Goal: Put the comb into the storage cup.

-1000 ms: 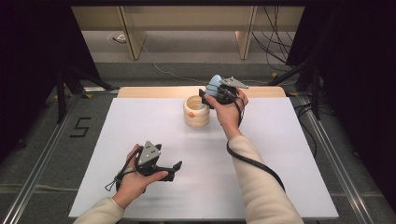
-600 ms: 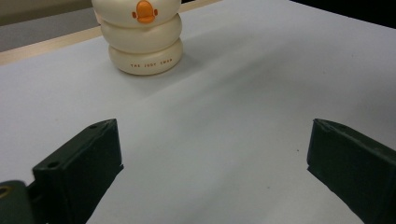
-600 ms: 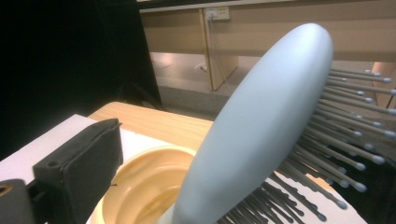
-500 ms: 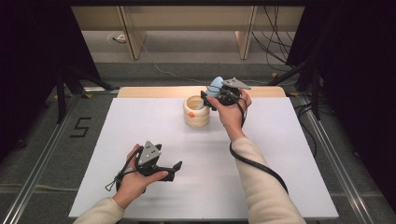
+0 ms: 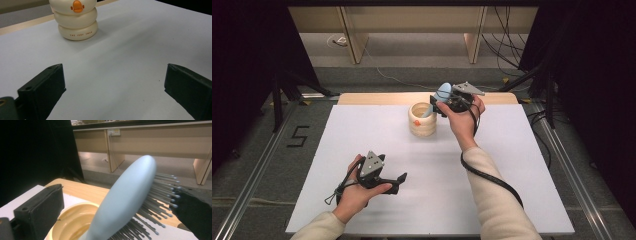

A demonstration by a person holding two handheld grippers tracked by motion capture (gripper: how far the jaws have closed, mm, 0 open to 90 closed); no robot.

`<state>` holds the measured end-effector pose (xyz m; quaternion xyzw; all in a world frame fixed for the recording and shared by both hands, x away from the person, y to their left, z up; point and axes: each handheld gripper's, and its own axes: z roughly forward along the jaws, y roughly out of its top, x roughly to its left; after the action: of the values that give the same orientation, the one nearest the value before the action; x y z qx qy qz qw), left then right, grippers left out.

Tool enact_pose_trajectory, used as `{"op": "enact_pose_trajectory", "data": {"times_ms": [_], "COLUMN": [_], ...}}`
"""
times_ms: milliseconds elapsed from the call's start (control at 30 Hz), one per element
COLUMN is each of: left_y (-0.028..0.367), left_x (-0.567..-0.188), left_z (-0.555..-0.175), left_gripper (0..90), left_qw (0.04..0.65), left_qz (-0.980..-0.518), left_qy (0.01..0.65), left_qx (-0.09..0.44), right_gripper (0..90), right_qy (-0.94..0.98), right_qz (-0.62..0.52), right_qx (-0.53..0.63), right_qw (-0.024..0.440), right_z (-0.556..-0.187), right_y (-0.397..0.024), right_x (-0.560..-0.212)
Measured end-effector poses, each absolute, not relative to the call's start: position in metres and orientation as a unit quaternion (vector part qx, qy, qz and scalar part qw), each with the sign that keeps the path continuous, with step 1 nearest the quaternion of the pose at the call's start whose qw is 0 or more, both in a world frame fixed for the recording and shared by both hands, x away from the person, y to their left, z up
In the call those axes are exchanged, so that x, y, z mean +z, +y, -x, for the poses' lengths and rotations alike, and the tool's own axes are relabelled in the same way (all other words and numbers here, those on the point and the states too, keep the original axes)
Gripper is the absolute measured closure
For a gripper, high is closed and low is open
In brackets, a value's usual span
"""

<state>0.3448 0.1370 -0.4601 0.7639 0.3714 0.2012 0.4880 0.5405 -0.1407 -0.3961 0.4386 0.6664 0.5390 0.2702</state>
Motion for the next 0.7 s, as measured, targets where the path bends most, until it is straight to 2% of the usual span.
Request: {"op": "enact_pose_trajectory", "data": {"times_ms": [700], "left_y": [0.137], "left_x": [-0.460], "left_z": [-0.345], "left_gripper": [3.3], "left_qw": [0.488], "left_qz": [-0.763], "left_qy": [0.374], "left_qx": [0.201], "right_gripper": [0.6], "right_qy": [0.684], "right_qz": [-0.420], "right_qx": [0.532], "right_qw": [0.269], "right_z": [-0.504], "right_y": [-0.176], "right_x": [-0.397]}}
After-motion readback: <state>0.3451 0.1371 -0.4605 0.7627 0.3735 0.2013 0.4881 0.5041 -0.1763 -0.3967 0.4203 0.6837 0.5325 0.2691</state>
